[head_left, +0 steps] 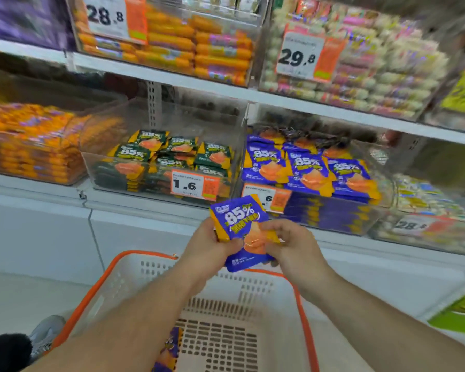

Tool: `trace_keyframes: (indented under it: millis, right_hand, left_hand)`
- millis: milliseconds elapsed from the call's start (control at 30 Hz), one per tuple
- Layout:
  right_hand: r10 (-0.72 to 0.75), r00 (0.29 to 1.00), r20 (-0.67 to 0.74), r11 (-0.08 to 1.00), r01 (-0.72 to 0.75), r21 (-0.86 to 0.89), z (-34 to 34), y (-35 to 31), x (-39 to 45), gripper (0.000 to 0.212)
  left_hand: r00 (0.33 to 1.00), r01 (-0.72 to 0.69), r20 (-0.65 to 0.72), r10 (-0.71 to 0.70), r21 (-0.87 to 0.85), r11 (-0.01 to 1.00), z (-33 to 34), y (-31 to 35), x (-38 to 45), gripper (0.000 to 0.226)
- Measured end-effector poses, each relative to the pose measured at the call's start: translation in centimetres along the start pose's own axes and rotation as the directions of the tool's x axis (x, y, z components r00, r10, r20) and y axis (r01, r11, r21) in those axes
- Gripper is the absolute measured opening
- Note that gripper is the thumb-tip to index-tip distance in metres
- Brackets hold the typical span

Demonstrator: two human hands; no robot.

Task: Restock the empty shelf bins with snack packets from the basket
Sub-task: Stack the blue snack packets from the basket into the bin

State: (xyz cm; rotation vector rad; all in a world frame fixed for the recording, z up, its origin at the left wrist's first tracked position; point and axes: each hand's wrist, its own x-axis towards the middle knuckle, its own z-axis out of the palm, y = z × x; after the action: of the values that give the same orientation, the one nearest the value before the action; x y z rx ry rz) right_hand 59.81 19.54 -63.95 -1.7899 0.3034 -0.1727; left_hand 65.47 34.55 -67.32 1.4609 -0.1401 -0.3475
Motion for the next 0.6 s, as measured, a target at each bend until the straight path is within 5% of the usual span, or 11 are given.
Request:
trace_keyframes:
  millis: [100, 233, 300, 367, 467, 600]
  right_hand:
    - [-0.058, 0.998, -0.035, 0.998, 0.059, 0.023, -2.1, -2.1, 0.6, 0.034]
    - [-0.070, 0.990, -0.121, 0.984, 0.089, 0.152, -4.1, -5.6, 3.5, 0.035]
    - [-0.080, 0.977, -0.196, 0.983, 0.109, 0.145, -5.1, -7.4, 6.1, 0.037]
    - [-0.089, 0.971, -0.221, 0.986, 0.117, 0.119, -5.7, -8.8, 9.0, 0.039]
    - [-0.086, 0.977, -0.195, 0.993, 0.100, 0.062, -5.8, -10.2, 12.9, 0.045]
    - [-0.086, 0.982, -0.171, 0.996, 0.078, -0.049, -4.6, -11.0, 17.5, 0.052]
  left_hand:
    - [0.988, -0.138, 0.079, 0.134, 0.049, 0.989, 1.5, 3.5, 1.1, 0.033]
    - [0.937, -0.326, -0.030, 0.347, 0.278, 0.904, 2.7, 7.9, 4.6, 0.025]
    - [0.876, -0.389, -0.046, 0.481, 0.524, 0.758, 2.4, 9.5, 6.7, 0.041]
    - [0.820, -0.428, 0.086, 0.565, 0.748, 0.507, 1.8, 10.4, 8.6, 0.062]
    - [0.849, -0.420, 0.308, 0.429, 0.886, 0.194, 1.1, 11.3, 11.0, 0.096]
    - [0.927, -0.351, 0.298, 0.229, 0.904, 0.243, 0.2, 10.1, 13.4, 0.113]
